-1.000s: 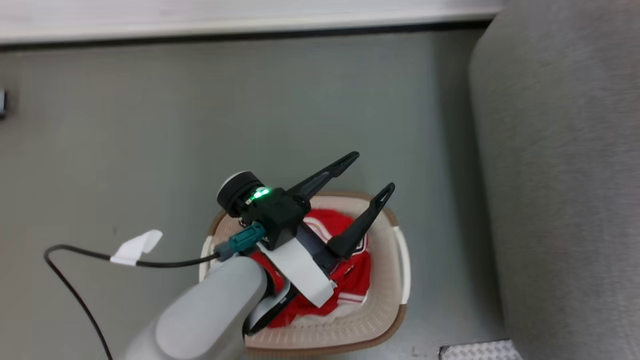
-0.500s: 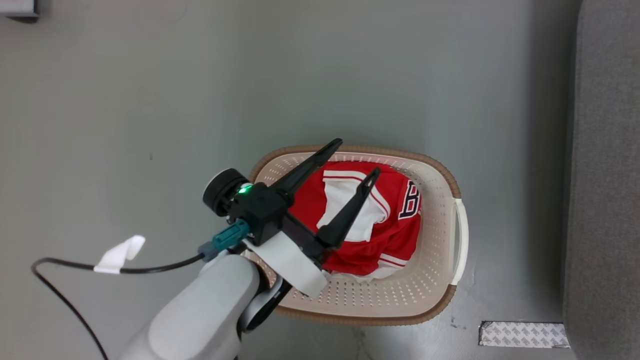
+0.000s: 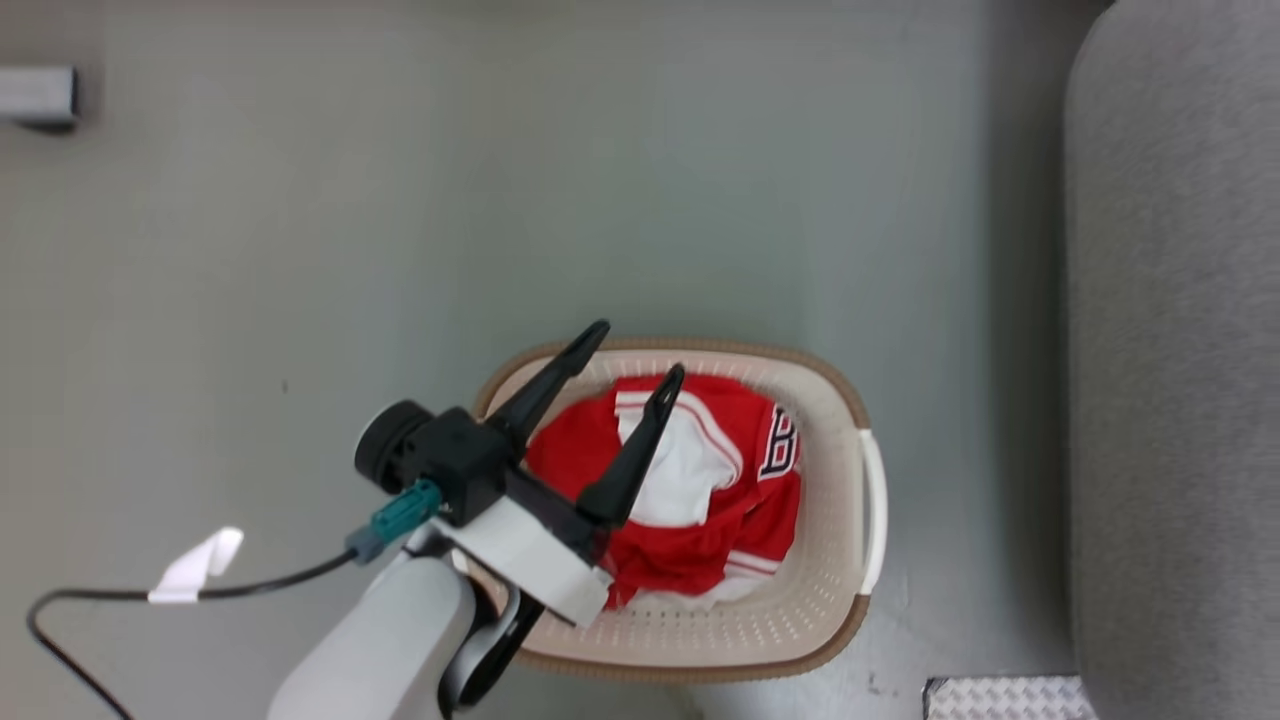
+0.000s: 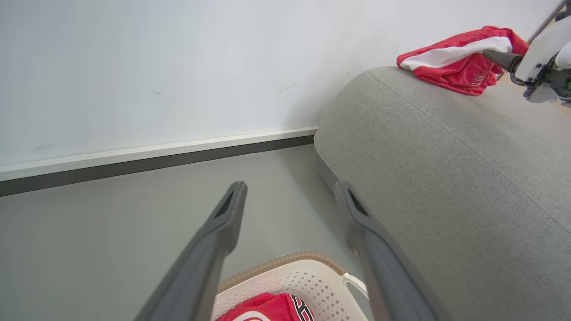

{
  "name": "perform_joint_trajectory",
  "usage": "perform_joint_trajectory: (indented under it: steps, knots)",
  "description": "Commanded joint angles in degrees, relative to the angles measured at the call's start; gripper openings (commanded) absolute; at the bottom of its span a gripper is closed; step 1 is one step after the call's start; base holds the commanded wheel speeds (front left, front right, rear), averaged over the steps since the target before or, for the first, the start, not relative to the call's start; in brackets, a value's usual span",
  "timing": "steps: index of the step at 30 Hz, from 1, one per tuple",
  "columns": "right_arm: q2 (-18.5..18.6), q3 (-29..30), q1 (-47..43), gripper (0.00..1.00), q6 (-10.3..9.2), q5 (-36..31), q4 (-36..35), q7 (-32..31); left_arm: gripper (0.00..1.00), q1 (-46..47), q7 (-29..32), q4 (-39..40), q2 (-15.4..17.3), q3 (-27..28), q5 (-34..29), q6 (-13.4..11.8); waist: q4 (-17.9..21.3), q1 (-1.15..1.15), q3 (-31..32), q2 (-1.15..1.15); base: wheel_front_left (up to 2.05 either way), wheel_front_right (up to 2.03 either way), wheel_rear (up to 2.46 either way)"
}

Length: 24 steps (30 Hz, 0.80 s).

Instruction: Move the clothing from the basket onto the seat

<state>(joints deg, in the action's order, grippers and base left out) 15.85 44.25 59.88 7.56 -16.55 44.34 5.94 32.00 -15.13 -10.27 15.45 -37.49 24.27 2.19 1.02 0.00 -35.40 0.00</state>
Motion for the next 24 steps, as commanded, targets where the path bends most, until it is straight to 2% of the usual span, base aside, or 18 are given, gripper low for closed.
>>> perform_joint_trajectory:
  steps: [1,10,18,19,24]
  knots:
    - [0.11,-1.03,-3.15,1.00,-0.14,-0.50,-0.36,0.55,1.00,-1.67,-0.02,-0.35,-0.08,0.65,-0.34,0.25,1.38,0.00,3.58,0.00,0.00,0.00,0.00]
    - [0.31,-7.98,-19.69,1.00,-0.14,6.51,-3.40,6.72,1.00,-8.31,-0.02,-2.69,-2.96,4.86,-0.63,0.48,1.54,0.00,15.29,0.00,0.00,0.00,0.00]
    - [-2.95,-17.53,-37.10,1.00,-0.14,15.03,-13.08,8.78,1.00,-17.11,-0.03,-4.84,-4.20,11.24,-1.61,-0.16,-0.43,0.00,25.72,0.00,0.00,0.00,0.00]
    - [-2.95,-17.53,-37.10,1.00,-0.14,15.03,-13.08,8.78,1.00,-17.11,-0.03,-4.84,-4.20,11.24,-1.61,-0.16,-0.43,0.00,25.72,0.00,0.00,0.00,0.00]
    - [-6.81,-22.28,-46.77,1.00,-0.14,18.16,-20.47,8.80,1.00,-22.01,-0.03,-5.26,-4.64,15.95,-3.06,-0.62,-1.77,0.00,30.42,0.00,0.00,0.00,0.00]
